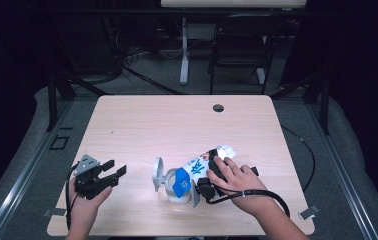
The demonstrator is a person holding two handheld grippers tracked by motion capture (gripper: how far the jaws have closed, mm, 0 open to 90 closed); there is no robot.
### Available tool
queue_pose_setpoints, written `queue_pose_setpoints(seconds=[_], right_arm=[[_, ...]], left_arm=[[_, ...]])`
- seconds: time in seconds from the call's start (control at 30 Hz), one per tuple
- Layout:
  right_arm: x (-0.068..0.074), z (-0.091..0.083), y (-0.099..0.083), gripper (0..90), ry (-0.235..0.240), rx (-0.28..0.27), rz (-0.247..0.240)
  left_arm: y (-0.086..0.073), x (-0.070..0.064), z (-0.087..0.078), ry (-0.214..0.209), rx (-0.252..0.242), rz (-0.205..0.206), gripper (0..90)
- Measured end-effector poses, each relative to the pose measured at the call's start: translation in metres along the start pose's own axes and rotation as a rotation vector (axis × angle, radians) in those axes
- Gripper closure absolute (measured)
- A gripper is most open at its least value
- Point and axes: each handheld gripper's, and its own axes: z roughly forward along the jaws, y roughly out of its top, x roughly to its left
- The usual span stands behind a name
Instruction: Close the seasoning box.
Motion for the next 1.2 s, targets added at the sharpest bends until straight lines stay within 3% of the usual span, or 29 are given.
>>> queue_pose_setpoints(seconds=[1.2], right_arm=[[-0.0017, -0.0001, 0.0007, 47.2, 0.001, 0.006, -0.011]], left_arm=[[0.0000, 0.0001, -0.0002, -0.001, -0.001, -0.002, 45.8]])
